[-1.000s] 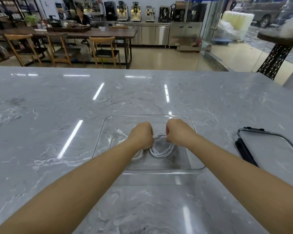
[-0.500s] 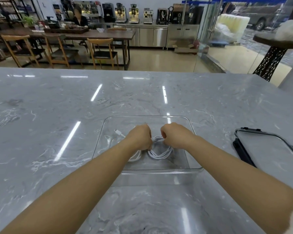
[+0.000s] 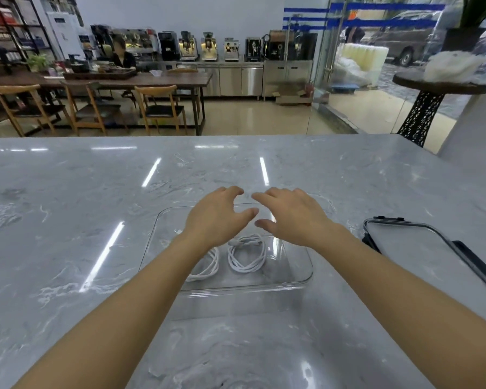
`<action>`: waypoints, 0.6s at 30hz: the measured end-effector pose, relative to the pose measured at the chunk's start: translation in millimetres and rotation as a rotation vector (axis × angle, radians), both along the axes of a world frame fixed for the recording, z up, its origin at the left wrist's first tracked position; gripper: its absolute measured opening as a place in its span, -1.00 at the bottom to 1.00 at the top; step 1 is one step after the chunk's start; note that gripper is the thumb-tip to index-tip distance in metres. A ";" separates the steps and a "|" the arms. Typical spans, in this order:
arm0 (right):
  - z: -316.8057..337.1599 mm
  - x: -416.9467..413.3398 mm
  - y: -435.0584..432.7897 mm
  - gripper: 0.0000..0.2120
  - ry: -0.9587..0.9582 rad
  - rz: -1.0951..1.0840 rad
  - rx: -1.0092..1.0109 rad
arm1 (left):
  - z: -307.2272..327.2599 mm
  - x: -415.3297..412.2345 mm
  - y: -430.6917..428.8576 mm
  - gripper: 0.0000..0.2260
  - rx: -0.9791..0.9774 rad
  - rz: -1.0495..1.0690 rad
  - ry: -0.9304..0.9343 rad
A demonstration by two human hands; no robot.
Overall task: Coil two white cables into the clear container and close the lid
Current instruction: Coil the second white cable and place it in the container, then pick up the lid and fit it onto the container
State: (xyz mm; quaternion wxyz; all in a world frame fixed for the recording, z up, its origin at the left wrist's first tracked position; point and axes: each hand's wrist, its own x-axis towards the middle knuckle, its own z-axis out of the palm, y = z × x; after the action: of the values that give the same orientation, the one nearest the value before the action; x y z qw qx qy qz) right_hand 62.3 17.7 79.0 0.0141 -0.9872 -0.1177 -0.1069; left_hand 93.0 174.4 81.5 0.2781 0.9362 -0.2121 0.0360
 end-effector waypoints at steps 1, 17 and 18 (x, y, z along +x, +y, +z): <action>2.5 -4.3 -8.1 -0.48 -0.029 -0.009 0.020 | 1.6 -3.2 -6.1 -0.49 0.004 0.000 -0.068; -19.2 -133.2 -205.5 -0.38 -0.055 -0.518 0.087 | -16.3 -76.1 -189.5 -0.51 0.128 -0.299 -0.157; -23.7 -142.6 -216.9 -0.38 -0.041 -0.547 0.101 | -21.8 -79.7 -198.6 -0.51 0.130 -0.306 -0.136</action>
State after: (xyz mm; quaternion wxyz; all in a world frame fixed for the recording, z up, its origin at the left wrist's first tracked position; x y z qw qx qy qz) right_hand -80.4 -199.2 55.3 0.0313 -0.9779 0.1586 -0.1324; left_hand 13.3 -24.2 59.8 0.2041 0.9044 -0.3722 0.0426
